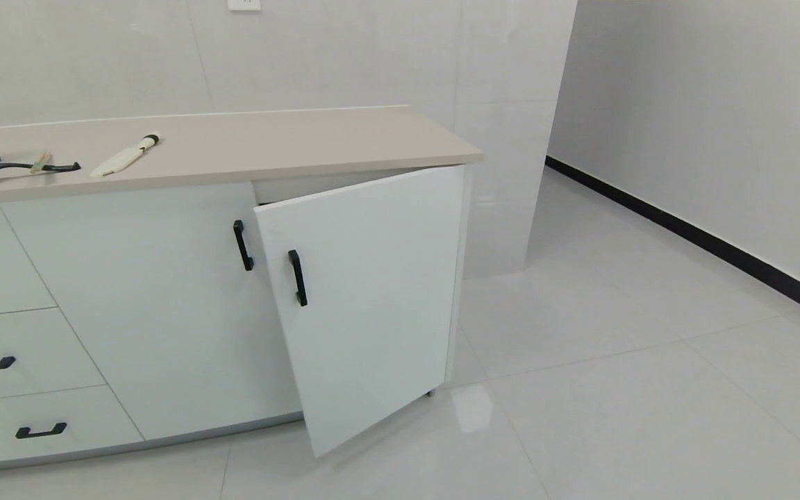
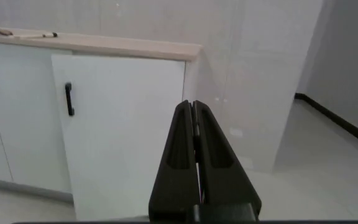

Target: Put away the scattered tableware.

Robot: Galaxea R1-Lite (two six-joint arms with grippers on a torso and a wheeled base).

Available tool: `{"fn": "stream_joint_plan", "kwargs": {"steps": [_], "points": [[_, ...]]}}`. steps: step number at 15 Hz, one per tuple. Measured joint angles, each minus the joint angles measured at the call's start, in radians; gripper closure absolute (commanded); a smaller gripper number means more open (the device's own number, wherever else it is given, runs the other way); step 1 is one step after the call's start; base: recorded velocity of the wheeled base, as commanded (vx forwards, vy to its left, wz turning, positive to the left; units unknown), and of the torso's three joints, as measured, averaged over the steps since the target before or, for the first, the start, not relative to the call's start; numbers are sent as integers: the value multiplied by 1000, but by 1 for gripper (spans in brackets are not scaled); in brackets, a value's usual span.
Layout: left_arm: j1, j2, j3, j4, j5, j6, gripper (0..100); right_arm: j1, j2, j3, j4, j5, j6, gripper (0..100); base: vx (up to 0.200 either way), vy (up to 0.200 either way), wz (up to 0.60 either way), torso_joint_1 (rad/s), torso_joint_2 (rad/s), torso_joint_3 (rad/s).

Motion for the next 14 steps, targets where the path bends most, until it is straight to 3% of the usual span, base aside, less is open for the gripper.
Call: {"fn": "stream_joint_plan", "kwargs": {"steps": [2,4,6,13,14], "points": [[0,0,0,0,0,1,0,-34,-219,8,387,-97,-7,100,0,0,0,0,0,0],[0,0,0,0,0,1,0,-57,-352,12,661,-223,-8,100,0,0,0,0,0,0],[0,0,0,0,0,2,0,-69,-418,13,684,-284,0,100,0,0,0,0,0,0],[0,0,0,0,0,2,0,-73,-463,15,682,-290,-5,100,0,0,0,0,0,0],[0,0,0,0,0,2,0,-73,-464,15,681,-290,-9,100,0,0,600,2,2,-2]]}}
